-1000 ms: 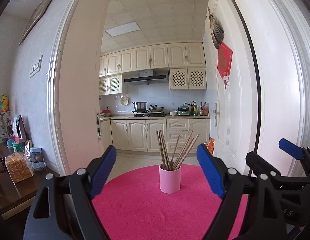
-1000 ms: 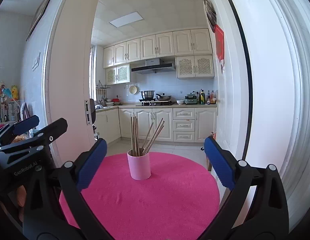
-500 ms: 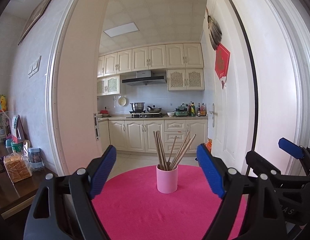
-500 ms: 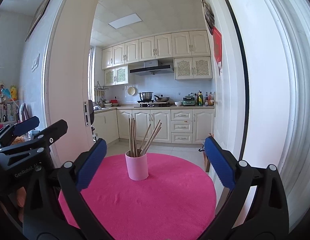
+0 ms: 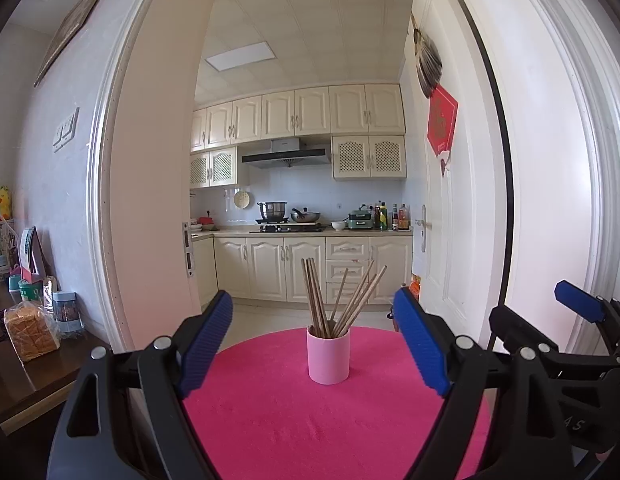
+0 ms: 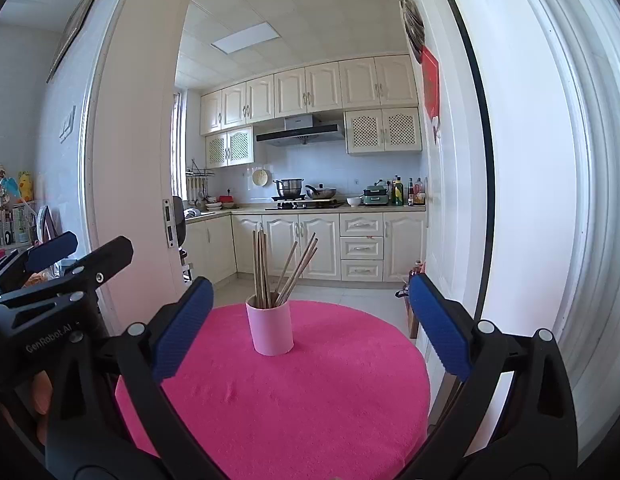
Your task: Organize utensils
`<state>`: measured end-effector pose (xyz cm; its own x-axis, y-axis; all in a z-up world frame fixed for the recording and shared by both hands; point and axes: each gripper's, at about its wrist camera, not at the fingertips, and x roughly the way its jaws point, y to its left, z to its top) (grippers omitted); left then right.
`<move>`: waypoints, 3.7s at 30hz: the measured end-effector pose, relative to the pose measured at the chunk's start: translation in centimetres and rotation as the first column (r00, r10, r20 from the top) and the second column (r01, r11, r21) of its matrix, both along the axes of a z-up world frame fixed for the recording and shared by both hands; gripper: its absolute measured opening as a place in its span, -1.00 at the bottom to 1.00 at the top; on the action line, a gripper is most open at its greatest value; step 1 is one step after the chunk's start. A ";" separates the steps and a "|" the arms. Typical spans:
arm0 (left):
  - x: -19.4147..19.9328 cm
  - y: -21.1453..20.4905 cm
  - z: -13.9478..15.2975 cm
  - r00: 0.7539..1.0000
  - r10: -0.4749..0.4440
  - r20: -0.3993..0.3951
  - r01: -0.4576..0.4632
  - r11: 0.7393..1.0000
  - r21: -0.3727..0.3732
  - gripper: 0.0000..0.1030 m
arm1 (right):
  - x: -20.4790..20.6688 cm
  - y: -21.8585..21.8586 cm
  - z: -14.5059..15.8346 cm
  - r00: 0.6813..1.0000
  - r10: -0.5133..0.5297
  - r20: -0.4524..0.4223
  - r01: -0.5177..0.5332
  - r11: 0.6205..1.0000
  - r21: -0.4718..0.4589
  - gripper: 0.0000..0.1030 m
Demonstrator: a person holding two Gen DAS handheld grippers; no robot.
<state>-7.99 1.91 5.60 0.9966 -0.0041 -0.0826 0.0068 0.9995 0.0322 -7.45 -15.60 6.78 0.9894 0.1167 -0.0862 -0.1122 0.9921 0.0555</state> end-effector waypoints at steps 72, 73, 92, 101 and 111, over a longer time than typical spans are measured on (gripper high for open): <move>1.6 -0.9 -1.4 0.998 -0.046 -0.041 0.046 0.999 -0.004 0.58 | 0.9 -1.1 -0.6 0.999 -0.025 -0.042 0.025 1.000 -0.005 0.87; 1.6 -0.9 -1.4 0.998 -0.047 -0.042 0.047 0.999 -0.004 0.58 | 0.9 -1.1 -0.6 0.999 -0.025 -0.043 0.024 1.000 -0.005 0.87; 1.9 -0.8 -2.0 0.997 -0.050 -0.052 0.050 0.999 -0.007 0.58 | 1.3 -1.3 -0.7 0.998 -0.023 -0.056 0.023 1.000 -0.006 0.87; 2.1 -0.7 -2.6 0.997 -0.053 -0.060 0.052 0.999 -0.006 0.58 | 1.7 -1.5 -0.9 0.997 -0.022 -0.068 0.022 1.000 -0.004 0.87; 2.8 -0.8 -2.9 0.996 -0.052 -0.071 0.052 0.999 -0.003 0.58 | 2.6 -1.4 -1.0 0.996 -0.020 -0.084 0.020 1.000 0.002 0.87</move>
